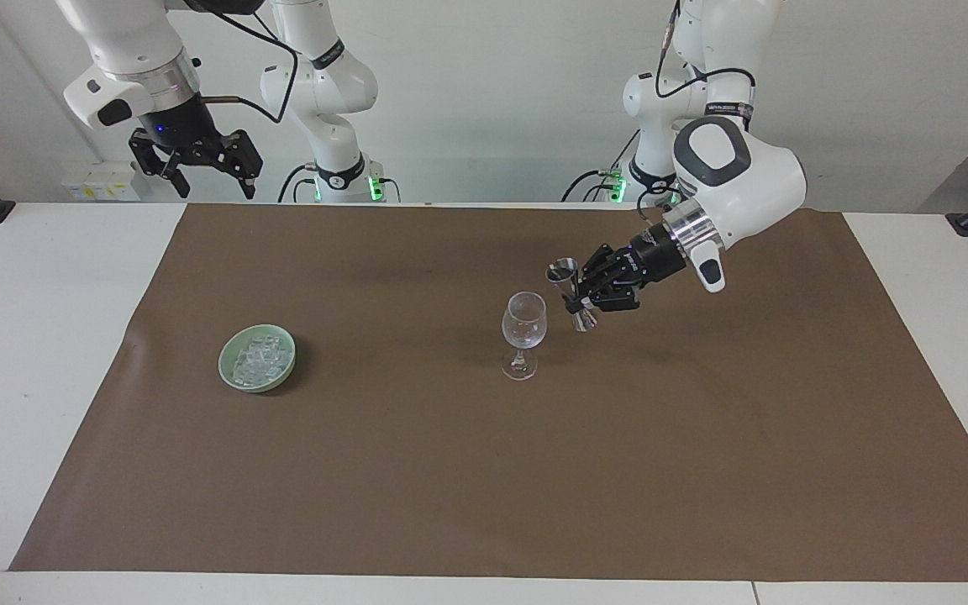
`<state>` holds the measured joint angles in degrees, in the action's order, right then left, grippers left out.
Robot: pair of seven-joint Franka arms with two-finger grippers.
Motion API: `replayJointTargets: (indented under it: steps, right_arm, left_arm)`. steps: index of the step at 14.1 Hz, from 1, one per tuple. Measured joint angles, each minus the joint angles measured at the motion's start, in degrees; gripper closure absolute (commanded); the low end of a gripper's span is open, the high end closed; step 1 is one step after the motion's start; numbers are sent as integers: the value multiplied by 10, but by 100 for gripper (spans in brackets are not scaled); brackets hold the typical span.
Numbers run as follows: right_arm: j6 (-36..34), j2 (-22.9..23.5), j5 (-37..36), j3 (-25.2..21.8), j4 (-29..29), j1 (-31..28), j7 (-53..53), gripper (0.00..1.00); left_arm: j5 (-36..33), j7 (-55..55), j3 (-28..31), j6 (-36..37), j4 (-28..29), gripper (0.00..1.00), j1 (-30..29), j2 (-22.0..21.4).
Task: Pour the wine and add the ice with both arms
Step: 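Carry the bottle with the left gripper over the clear glass, then tilt the bottle with the left gripper to pour into the glass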
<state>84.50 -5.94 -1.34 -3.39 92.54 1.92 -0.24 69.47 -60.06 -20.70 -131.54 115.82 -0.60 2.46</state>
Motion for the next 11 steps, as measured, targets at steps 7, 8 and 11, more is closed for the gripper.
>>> replayJointTargets:
  steps: [7,8,11]
  right_arm:
    - [0,0,0,0,0,0,0,0]
    - [0,0,0,0,0,0,0,0]
    - [0,0,0,0,0,0,0,0]
  left_arm:
    - [-54,0,0,-19,0,100,4,-2]
    - [-54,0,0,-20,0,100,4,-2]
    - [-54,0,0,-26,0,100,4,-2]
